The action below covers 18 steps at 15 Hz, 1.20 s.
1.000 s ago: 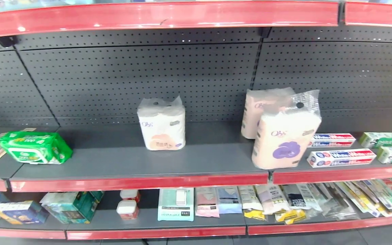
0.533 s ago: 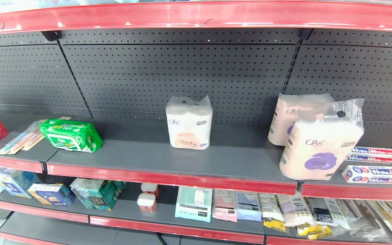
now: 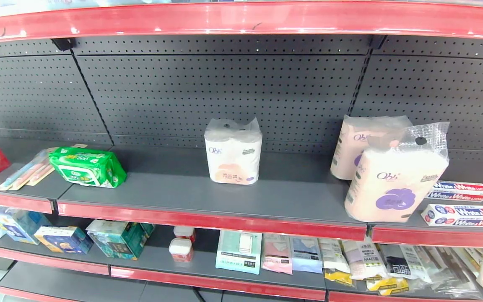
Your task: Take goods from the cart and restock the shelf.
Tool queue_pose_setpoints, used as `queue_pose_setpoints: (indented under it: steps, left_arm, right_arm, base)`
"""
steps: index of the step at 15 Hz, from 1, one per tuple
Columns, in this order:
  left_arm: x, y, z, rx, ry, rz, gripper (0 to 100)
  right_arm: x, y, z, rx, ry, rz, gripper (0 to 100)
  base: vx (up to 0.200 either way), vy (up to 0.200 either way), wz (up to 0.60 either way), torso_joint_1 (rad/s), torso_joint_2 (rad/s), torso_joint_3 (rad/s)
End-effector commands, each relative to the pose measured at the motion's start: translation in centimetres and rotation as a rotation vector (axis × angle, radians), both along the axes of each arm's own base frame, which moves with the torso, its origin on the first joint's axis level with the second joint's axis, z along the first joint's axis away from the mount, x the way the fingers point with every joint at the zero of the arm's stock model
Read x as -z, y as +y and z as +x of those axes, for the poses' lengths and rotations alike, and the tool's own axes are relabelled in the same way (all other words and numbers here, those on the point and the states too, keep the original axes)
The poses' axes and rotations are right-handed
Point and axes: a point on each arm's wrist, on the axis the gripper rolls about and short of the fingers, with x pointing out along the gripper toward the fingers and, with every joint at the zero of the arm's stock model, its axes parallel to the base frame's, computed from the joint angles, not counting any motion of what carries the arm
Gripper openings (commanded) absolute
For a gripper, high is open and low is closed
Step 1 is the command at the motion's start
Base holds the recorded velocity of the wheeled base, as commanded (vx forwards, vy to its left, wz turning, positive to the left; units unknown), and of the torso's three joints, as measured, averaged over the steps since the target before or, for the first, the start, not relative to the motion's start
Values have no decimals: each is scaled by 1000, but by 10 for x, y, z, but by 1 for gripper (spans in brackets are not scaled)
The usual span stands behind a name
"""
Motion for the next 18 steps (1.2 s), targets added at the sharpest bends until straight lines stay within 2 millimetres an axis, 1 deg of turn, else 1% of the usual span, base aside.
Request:
queue_pose_setpoints:
  steps: [1,3,7,10,12,13,17,18]
  left_arm:
    - [0,0,0,-1,0,3,100]
    - [0,0,0,-3,0,6,100]
    - [0,0,0,-3,0,4,100]
    - [0,0,0,-3,1,1,100]
    - [0,0,0,-3,1,-2,100]
    - [0,0,0,-3,1,-2,100]
    - [0,0,1,16,14,9,100]
    - [-1,-1,2,49,31,27,100]
  right_arm:
    - [0,0,-1,0,-4,-1,0]
    - [1,1,-3,3,-15,-7,0]
    - [2,2,-6,10,-29,-14,0]
    - [2,2,-8,15,-36,-18,0]
    - [5,3,-11,15,-43,-22,0]
    - [9,4,-15,15,-55,-24,0]
    - [9,8,-26,13,-137,11,0]
    - [10,9,-31,12,-163,9,0]
  base:
    - [0,0,0,0,0,0]
    - [0,0,0,0,0,0]
    - [200,0,0,-6,1,0]
    - [0,0,0,0,0,0]
    - [0,0,0,0,0,0]
    - [0,0,0,0,0,0]
    - [0,0,0,0,0,0]
    - [0,0,0,0,0,0]
